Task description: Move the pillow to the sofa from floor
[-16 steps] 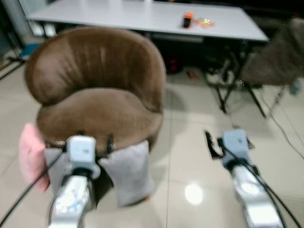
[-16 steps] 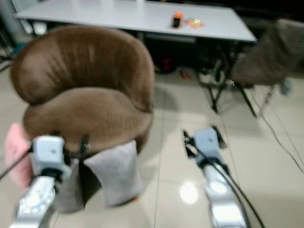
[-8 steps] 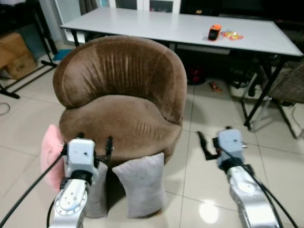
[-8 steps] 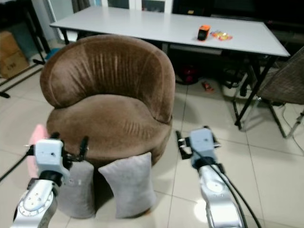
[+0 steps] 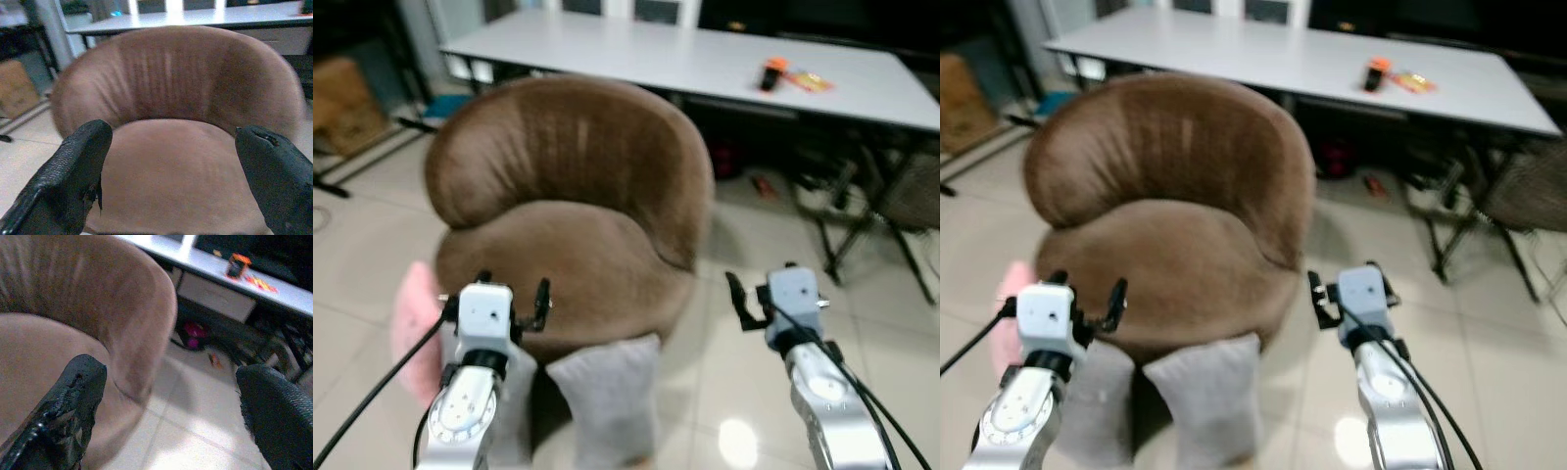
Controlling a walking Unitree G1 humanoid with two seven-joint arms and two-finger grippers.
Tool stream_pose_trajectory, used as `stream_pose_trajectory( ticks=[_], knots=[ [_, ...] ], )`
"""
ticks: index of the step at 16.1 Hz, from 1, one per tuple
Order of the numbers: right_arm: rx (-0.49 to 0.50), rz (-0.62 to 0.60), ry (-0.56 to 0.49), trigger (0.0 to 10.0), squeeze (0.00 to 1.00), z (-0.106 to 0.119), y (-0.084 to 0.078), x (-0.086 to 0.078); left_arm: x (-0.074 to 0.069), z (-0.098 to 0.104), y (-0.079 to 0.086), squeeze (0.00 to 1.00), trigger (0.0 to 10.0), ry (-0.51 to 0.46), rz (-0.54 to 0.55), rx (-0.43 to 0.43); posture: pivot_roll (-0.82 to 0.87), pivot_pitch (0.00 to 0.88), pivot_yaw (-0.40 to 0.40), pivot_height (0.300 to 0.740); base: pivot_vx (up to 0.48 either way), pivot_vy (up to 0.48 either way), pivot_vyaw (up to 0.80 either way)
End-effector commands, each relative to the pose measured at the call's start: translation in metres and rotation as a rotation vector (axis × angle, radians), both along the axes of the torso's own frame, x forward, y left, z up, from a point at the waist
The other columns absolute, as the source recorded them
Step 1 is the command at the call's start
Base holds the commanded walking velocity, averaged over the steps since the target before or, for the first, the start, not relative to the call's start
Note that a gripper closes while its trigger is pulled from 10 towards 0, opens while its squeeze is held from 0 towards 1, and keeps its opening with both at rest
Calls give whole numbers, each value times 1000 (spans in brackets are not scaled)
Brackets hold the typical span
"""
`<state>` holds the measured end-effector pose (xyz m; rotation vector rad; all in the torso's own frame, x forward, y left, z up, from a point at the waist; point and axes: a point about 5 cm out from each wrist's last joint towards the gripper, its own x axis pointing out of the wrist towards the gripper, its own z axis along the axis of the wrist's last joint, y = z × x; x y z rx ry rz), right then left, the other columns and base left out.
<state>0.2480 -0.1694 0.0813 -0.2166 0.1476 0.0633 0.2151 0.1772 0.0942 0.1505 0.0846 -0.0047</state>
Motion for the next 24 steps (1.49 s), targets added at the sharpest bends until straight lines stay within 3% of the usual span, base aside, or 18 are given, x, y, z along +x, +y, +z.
stream_pose_trajectory(
  ticks=[1, 6, 7, 11, 21, 24],
  knots=[
    [19, 22, -7, 10000, 0, 2, 7, 1, 0, 2, 7, 0, 10000, -3, 22, 14, -60, 0, -27, 740, 341, 0, 0],
    [20, 23, -6, 10000, 0, 2, 7, 1, 0, 2, 7, 0, 10000, -5, 21, 14, -60, 0, -27, 740, 341, 0, 0],
    [106, 32, 9, 10000, 0, 1, 7, 3, 0, 2, 8, 0, 10000, -5, 22, 30, -55, 0, -22, 740, 0, 0, 0],
    [187, 21, 36, 10000, 0, -2, 6, 1, -2, 0, 7, 0, 10000, -4, 23, 59, -52, 2, -22, 731, 0, 0, 0],
    [193, 11, 36, 10000, 0, -2, 4, -1, 1, 1, 8, 0, 10000, -29, 18, 86, -61, 20, -13, 631, 0, 0, 0],
    [191, 14, 39, 10000, 0, -2, 3, 0, 0, 1, 6, 0, 10000, -31, 19, 68, -61, 22, -19, 631, 0, 0, 0]
  ],
)
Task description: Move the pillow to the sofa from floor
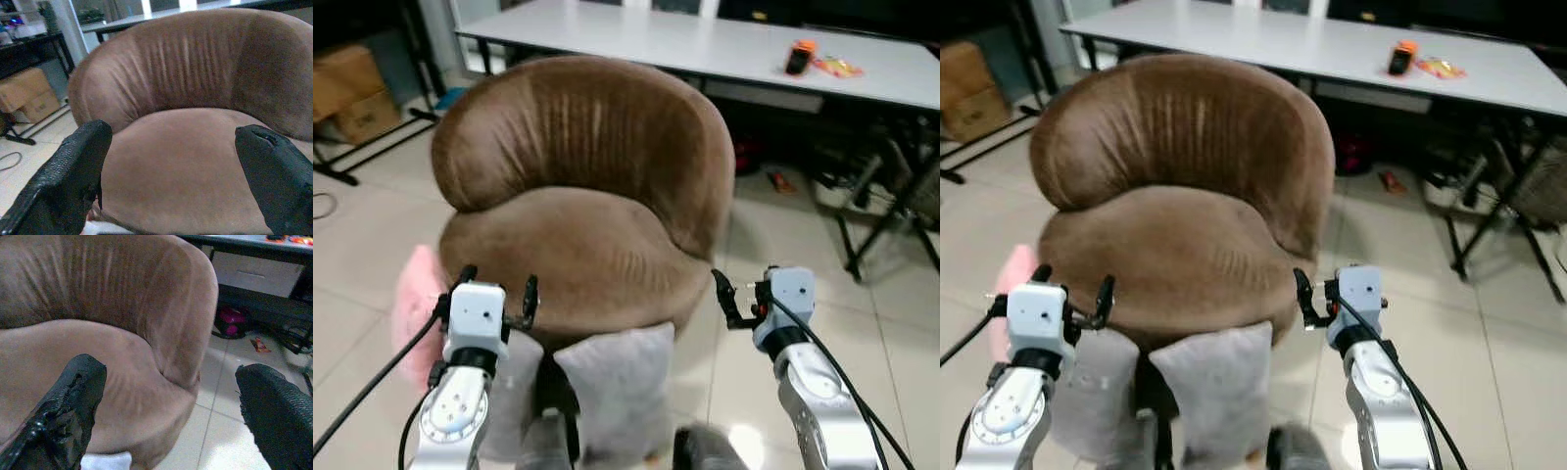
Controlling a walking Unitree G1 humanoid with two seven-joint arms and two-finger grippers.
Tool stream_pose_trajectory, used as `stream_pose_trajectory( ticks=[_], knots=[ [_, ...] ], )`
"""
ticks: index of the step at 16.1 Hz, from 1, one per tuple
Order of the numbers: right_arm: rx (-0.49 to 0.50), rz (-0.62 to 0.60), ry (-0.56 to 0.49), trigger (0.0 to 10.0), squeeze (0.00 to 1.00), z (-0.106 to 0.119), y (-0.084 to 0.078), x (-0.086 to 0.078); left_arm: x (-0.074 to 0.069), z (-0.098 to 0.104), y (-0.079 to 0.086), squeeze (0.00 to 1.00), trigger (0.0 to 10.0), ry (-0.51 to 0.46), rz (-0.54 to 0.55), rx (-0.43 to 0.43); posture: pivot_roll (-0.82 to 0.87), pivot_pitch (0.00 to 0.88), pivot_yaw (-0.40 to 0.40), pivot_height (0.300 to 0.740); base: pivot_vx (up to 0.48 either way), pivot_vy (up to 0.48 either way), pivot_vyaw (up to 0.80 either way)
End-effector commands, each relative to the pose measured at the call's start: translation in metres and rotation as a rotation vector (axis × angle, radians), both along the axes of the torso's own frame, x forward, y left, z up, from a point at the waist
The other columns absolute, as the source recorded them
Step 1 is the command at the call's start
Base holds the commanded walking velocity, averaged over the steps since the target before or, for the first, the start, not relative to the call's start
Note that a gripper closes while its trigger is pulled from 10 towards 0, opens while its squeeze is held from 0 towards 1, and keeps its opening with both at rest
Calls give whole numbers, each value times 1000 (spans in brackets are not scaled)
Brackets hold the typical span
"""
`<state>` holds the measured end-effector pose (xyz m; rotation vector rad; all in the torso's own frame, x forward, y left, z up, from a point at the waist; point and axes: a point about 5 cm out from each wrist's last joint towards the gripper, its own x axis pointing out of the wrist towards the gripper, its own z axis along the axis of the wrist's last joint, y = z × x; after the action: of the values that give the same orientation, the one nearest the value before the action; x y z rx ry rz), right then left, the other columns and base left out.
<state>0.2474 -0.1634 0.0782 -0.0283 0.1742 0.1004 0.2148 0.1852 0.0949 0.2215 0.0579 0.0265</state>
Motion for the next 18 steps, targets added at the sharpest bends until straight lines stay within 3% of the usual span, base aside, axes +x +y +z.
stream_pose_trajectory(
  ticks=[1, 5, 8, 13, 18],
  knots=[
    [-3, -10, 5, 10000, 0, 1, -4, 1, 0, 0, -3, 0, 10000, -2, -8, -2, -61, 22, -21, 631, 0, 0, 0],
    [-25, -21, 14, 10000, 0, 0, -5, 3, 0, 0, -2, 0, 10000, -7, -16, 0, -60, 22, -24, 631, 0, 0, 0],
    [-45, -15, 15, 10000, 0, 0, -5, 4, 0, 0, -2, 0, 10000, -9, -23, -6, -60, 21, -25, 631, 301, 0, 0],
    [-65, -27, 25, 10000, 0, -1, -5, 5, 0, -1, -2, 0, 10000, -8, -28, -4, -60, 20, -23, 631, 334, 0, 756],
    [-72, -11, 28, 10000, 0, -2, -2, 6, 1, -1, -1, 0, 10000, -7, -34, 1, -57, 22, -19, 631, 334, 0, 0]
  ],
)
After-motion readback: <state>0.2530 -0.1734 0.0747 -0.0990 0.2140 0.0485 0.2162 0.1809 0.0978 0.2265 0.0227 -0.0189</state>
